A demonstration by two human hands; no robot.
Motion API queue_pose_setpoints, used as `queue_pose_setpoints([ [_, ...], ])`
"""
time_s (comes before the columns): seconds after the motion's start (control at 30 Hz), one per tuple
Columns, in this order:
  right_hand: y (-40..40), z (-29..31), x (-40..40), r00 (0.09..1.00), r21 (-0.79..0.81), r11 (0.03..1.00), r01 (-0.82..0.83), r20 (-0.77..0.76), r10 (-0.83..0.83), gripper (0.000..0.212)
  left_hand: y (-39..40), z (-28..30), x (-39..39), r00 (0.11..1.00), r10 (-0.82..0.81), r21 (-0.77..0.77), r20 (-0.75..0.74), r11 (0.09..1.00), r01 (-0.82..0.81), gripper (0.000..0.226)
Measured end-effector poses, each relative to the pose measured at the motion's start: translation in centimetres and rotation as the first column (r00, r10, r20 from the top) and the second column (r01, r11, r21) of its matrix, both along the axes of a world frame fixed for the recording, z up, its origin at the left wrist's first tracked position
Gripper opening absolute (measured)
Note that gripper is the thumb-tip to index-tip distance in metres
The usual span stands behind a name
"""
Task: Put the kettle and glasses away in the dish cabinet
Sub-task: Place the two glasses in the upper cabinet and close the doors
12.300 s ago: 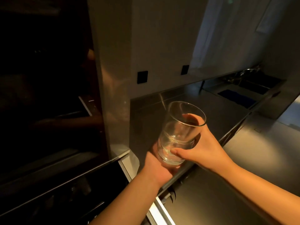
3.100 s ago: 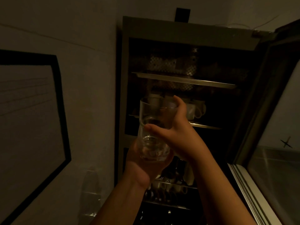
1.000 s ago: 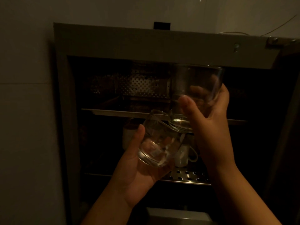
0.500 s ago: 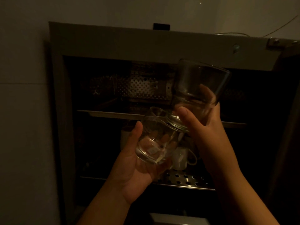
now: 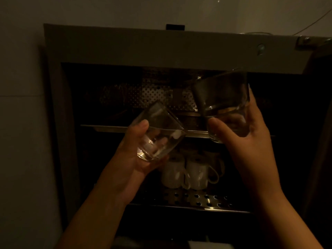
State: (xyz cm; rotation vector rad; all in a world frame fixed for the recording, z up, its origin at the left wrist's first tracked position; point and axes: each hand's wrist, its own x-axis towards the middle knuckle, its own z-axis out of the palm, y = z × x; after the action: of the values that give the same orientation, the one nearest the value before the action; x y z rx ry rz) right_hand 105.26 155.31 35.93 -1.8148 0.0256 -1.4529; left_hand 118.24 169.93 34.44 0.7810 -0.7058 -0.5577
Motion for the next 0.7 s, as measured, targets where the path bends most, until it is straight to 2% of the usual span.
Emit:
queue_pose_setpoints([
  [0.07, -0.4, -0.1, 0.1, 0.999, 0.029, 0.999, 0.038, -0.031, -0.037, 0.089, 0.0, 0.7, 0.4, 0.992, 0.126, 0.005, -0.009, 0.992, -0.126, 0.060],
  [0.17, -0.8, -0.4, 0.3, 0.985, 0.082, 0.983, 0.165, -0.071, -0.160, 0.083, 0.5, 0.9, 0.5, 0.948, 0.295, -0.050, 0.121, 0.956, -0.291, 0.066],
  [0.3, -1.3, -0.8, 0.3, 0.956, 0.012, 0.961, 0.277, -0.105, -0.274, 0.074, 0.8, 1.0, 0.7, 0.844, 0.468, -0.049, 0.262, 0.880, -0.473, 0.088],
  [0.37, -1.3, -1.0, 0.3, 0.947, -0.023, 0.954, 0.300, -0.114, -0.301, 0.072, 0.9, 1.2, 1.0, 0.815, 0.489, -0.042, 0.311, 0.864, -0.502, 0.088],
  [0.53, -1.0, -1.1, 0.3, 0.950, -0.034, 0.952, 0.304, -0.062, -0.305, 0.068, 1.2, 1.5, 1.6, 0.783, 0.497, -0.086, 0.375, 0.859, -0.504, 0.067],
  [0.7, -1.0, -1.1, 0.7, 0.933, -0.096, 0.929, 0.357, -0.010, -0.360, 0.066, 1.4, 1.7, 2.2, 0.731, 0.505, -0.126, 0.458, 0.851, -0.509, 0.075],
])
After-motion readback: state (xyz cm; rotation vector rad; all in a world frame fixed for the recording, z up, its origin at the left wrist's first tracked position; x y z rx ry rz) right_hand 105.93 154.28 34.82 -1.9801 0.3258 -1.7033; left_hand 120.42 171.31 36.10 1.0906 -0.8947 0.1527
